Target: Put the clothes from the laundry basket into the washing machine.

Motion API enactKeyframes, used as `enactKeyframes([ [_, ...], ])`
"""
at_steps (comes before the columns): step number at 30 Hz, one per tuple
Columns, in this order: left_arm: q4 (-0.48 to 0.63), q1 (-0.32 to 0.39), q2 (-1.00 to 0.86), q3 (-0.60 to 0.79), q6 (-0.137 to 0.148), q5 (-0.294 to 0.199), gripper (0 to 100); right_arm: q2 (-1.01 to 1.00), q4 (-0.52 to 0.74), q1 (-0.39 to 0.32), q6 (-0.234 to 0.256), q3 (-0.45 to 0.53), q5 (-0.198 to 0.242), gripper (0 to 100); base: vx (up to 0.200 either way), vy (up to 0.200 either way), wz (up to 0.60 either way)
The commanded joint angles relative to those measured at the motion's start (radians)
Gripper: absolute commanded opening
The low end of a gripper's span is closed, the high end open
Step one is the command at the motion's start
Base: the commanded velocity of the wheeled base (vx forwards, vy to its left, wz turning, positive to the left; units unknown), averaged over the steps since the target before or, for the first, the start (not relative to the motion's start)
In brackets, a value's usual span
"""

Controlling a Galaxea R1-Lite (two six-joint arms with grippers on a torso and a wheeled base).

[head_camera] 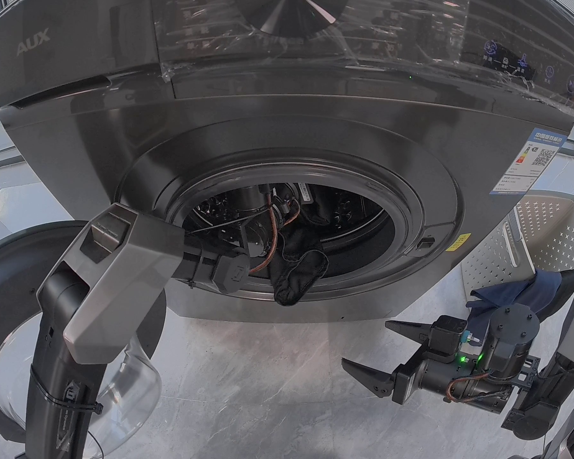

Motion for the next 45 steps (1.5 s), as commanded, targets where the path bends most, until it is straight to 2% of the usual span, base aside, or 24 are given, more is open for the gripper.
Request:
enactKeyframes([
  [1,-0.014,-0.004,0.010,0.033,-0.004,0.005,100,0.000,0.000,-0.002,-0.001,-0.004,0.000,100,0.000,0.000,0.00],
  [4,-0.007,-0.015,-0.016,0.060,-0.004,0.005,100,0.000,0.000,-0.002,0.001,-0.002,0.000,100,0.000,0.000,0.00],
  [8,0.005,-0.035,-0.079,0.165,0.005,-0.009,100,-0.003,0.000,0.003,0.001,-0.002,0.000,100,0.000,0.000,0.00],
  [9,0.031,-0.041,-0.110,0.220,0.020,-0.018,100,-0.005,0.000,0.000,-0.001,-0.002,0.000,100,0.000,0.000,0.00],
  [12,0.071,-0.041,-0.131,0.273,0.043,-0.040,100,-0.003,0.000,0.000,-0.001,-0.004,0.000,100,0.000,0.000,0.00],
  [19,0.080,-0.036,-0.065,0.278,0.062,-0.061,100,-0.003,0.000,0.009,0.001,-0.005,0.000,100,0.000,0.000,0.00],
  [20,0.082,-0.032,-0.050,0.273,0.069,-0.063,0,-0.003,0.000,0.009,0.001,-0.005,0.000,100,0.000,0.000,0.00],
  [23,0.075,-0.027,-0.016,0.246,0.089,-0.063,0,-0.003,0.000,0.006,0.001,-0.005,0.000,100,0.000,0.000,0.00],
  [30,0.085,-0.024,0.005,0.151,0.083,-0.060,0,-0.003,0.000,0.008,0.001,-0.013,0.000,100,0.000,0.000,0.00],
  [32,0.082,-0.024,0.008,0.117,0.078,-0.053,0,-0.003,-0.002,0.008,0.001,-0.014,0.000,100,0.000,0.000,0.00],
  [35,0.071,-0.004,0.044,0.008,0.051,-0.037,0,-0.003,-0.002,0.009,0.002,-0.017,0.000,100,0.000,0.000,0.00],
  [36,0.068,0.002,0.064,-0.047,0.035,-0.006,0,-0.003,-0.002,0.009,0.002,-0.017,0.000,100,0.000,0.000,0.00],
  [45,0.036,0.019,0.128,-0.185,0.025,0.029,0,-0.003,-0.002,0.008,0.002,-0.019,0.000,100,0.000,0.000,0.00],
])
